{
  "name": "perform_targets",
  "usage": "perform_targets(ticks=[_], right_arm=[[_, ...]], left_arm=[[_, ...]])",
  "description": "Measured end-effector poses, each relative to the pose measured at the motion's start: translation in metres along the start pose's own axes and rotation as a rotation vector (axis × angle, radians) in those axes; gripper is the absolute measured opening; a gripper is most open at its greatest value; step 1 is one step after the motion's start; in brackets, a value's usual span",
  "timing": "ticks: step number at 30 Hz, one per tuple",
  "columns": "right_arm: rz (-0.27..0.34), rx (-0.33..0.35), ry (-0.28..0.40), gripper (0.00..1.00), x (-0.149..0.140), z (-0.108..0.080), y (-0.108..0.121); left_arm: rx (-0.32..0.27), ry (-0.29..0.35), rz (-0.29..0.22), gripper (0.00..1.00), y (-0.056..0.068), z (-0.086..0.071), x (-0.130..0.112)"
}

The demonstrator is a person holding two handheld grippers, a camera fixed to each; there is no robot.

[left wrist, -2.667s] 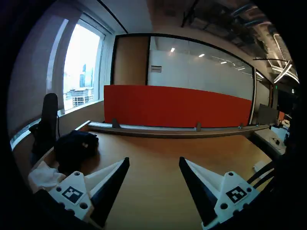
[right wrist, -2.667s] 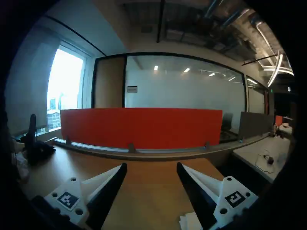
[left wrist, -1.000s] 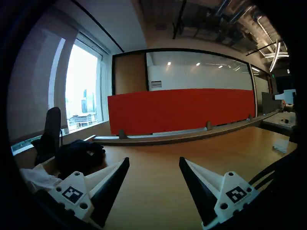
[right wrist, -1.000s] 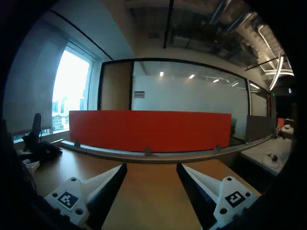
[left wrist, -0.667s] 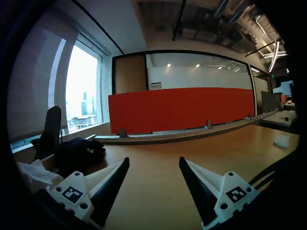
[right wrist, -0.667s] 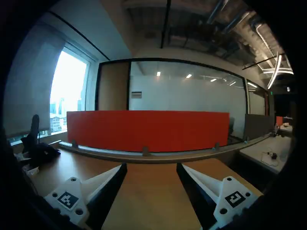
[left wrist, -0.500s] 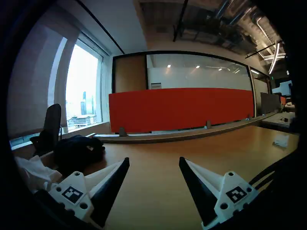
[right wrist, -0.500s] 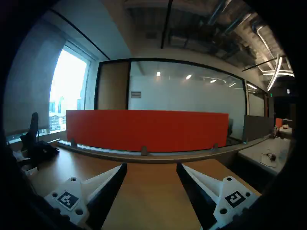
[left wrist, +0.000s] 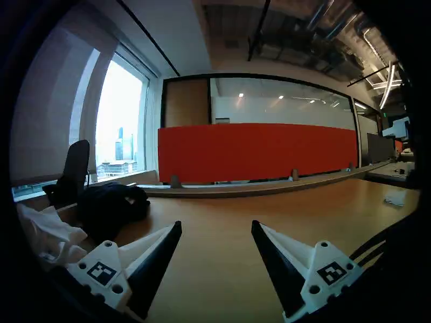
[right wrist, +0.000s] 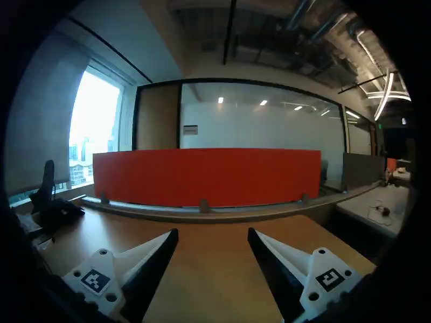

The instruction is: Fold towel

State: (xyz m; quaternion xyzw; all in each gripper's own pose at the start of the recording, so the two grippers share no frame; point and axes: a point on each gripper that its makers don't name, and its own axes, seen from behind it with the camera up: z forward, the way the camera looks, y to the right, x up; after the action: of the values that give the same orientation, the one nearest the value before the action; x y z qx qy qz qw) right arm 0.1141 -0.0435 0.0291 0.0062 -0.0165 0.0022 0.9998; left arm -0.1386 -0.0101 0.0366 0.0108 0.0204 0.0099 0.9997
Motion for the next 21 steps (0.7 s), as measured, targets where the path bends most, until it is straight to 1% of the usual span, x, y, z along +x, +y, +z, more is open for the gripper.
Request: perform_targets(ticks=[9,15,21], right_arm=[[0.012,0.001,-0.017,1.00,-0.008,0.001,0.001],[0.013,0.001,-0.026,1.00,-0.015,0.002,0.003],[0.019,0.002,-0.033,1.00,-0.019,0.002,0.005]], left_arm=[[-0.002,0.009,-0.024,0.96,-0.002,0.000,-0.002],[-0.006,0.009,-0.024,0.96,-0.002,0.000,-0.003],[0.000,0.010,-0.024,0.96,-0.004,0.000,-0.003]])
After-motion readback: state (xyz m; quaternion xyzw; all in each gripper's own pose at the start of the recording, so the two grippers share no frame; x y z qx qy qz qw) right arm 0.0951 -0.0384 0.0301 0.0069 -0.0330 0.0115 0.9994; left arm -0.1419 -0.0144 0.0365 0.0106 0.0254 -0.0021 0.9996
